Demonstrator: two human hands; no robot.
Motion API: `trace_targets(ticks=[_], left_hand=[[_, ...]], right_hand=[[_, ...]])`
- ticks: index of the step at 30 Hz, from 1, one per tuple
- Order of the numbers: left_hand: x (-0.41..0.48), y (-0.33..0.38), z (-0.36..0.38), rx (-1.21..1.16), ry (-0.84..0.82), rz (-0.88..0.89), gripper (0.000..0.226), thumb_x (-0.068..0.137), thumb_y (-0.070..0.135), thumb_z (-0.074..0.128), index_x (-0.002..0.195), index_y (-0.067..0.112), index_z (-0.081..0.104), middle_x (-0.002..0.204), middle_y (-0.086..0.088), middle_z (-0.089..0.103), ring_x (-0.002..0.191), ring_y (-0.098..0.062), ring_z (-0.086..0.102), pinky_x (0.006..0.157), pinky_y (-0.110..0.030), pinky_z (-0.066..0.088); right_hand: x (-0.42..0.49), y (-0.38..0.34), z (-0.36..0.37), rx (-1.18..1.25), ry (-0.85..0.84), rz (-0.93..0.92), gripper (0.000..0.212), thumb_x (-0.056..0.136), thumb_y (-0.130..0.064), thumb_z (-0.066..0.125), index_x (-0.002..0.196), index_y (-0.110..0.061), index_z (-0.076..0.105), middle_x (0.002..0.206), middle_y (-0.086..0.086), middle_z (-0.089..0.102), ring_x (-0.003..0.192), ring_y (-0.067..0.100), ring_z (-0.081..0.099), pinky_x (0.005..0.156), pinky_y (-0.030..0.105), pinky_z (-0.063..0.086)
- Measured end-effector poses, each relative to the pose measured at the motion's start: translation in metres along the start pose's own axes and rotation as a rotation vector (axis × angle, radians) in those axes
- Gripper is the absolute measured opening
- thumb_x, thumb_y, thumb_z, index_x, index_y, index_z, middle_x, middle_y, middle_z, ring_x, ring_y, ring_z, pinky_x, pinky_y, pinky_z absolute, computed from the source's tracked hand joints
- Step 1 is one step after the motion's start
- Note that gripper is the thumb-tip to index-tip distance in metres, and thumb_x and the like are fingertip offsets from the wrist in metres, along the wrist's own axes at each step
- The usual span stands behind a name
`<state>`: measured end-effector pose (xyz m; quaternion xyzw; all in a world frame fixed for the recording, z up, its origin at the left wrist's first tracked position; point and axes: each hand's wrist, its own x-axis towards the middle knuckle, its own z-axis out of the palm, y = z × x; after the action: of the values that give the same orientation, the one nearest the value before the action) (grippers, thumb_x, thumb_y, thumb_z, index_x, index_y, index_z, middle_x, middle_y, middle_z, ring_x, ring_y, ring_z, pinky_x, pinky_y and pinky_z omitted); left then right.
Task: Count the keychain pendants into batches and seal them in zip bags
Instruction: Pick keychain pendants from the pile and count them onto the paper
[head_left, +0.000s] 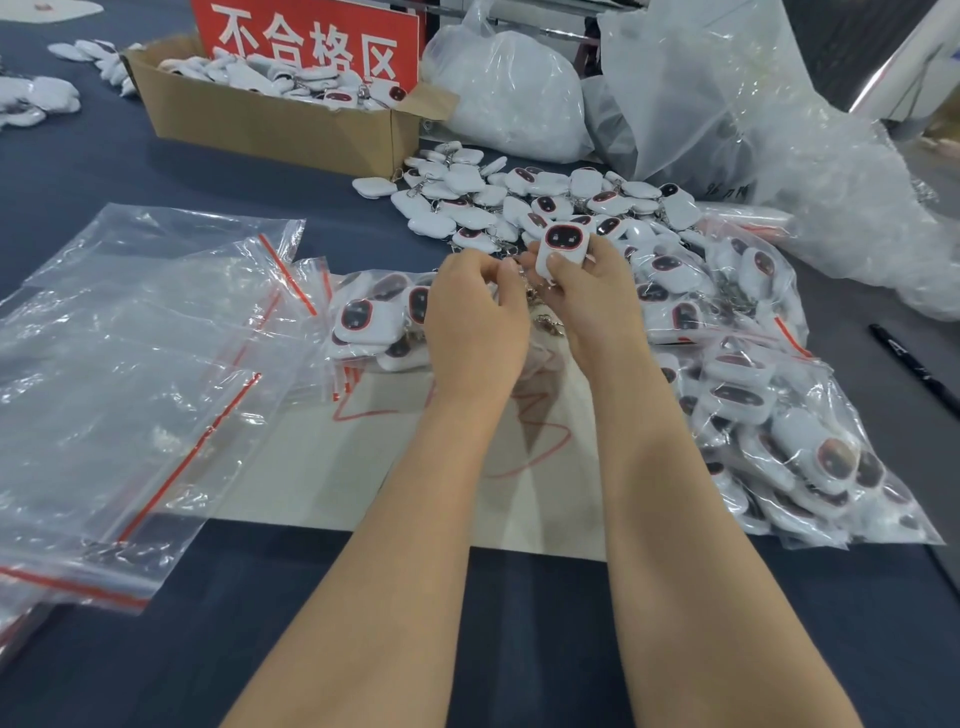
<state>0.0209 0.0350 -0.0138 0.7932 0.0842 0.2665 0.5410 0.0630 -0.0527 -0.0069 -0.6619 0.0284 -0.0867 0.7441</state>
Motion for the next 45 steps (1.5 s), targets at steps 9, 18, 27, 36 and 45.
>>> trace_targets(ticks=[9, 18, 27, 36, 45], left_hand=[[0.005, 0.011, -0.008, -0.218, 0.039, -0.077, 0.015, 0.095, 0.02, 0.052, 0.082, 0.013, 0.056, 0.081, 0.005, 0.059, 0.081, -0.012, 0.054, 0.077, -0.023, 0.042], [0.003, 0.026, -0.012, -0.238, 0.043, 0.039, 0.009, 0.095, 0.016, 0.053, 0.086, 0.017, 0.056, 0.087, 0.004, 0.061, 0.076, -0.006, 0.053, 0.07, -0.01, 0.04], [0.019, 0.041, -0.029, -0.963, 0.038, -0.366, 0.023, 0.099, 0.016, 0.049, 0.08, 0.006, 0.056, 0.069, -0.006, 0.056, 0.059, -0.01, 0.056, 0.06, -0.021, 0.049], [0.025, 0.047, -0.046, -1.04, -0.114, -0.288, 0.027, 0.101, 0.016, 0.042, 0.11, -0.001, 0.061, 0.082, 0.002, 0.06, 0.073, 0.001, 0.057, 0.074, -0.014, 0.047], [0.021, 0.029, -0.045, -0.554, -0.029, -0.137, 0.032, 0.092, 0.026, 0.06, 0.123, 0.019, 0.055, 0.125, 0.008, 0.057, 0.118, -0.004, 0.051, 0.098, -0.015, 0.041]], right_hand=[[-0.007, -0.032, -0.003, -0.527, -0.099, 0.018, 0.018, 0.084, -0.021, 0.072, 0.084, -0.012, 0.056, 0.062, 0.0, 0.062, 0.043, 0.007, 0.059, 0.057, 0.027, 0.053], [-0.019, -0.03, 0.009, -0.653, -0.472, -0.021, 0.026, 0.093, -0.013, 0.05, 0.081, -0.021, 0.071, 0.076, -0.001, 0.068, 0.074, 0.009, 0.058, 0.073, 0.027, 0.049], [-0.023, -0.043, 0.022, -0.396, -0.194, -0.335, 0.014, 0.096, -0.023, 0.055, 0.092, -0.021, 0.069, 0.103, -0.008, 0.063, 0.102, 0.007, 0.054, 0.099, 0.037, 0.047], [-0.029, -0.06, 0.011, -0.488, -0.363, -0.224, 0.01, 0.088, -0.019, 0.065, 0.098, -0.019, 0.061, 0.1, 0.002, 0.066, 0.09, 0.016, 0.062, 0.092, 0.046, 0.051], [-0.021, -0.056, 0.002, 0.091, -0.176, -0.174, 0.025, 0.095, 0.002, 0.037, 0.08, -0.012, 0.052, 0.08, 0.015, 0.07, 0.078, 0.024, 0.073, 0.063, 0.028, 0.051]])
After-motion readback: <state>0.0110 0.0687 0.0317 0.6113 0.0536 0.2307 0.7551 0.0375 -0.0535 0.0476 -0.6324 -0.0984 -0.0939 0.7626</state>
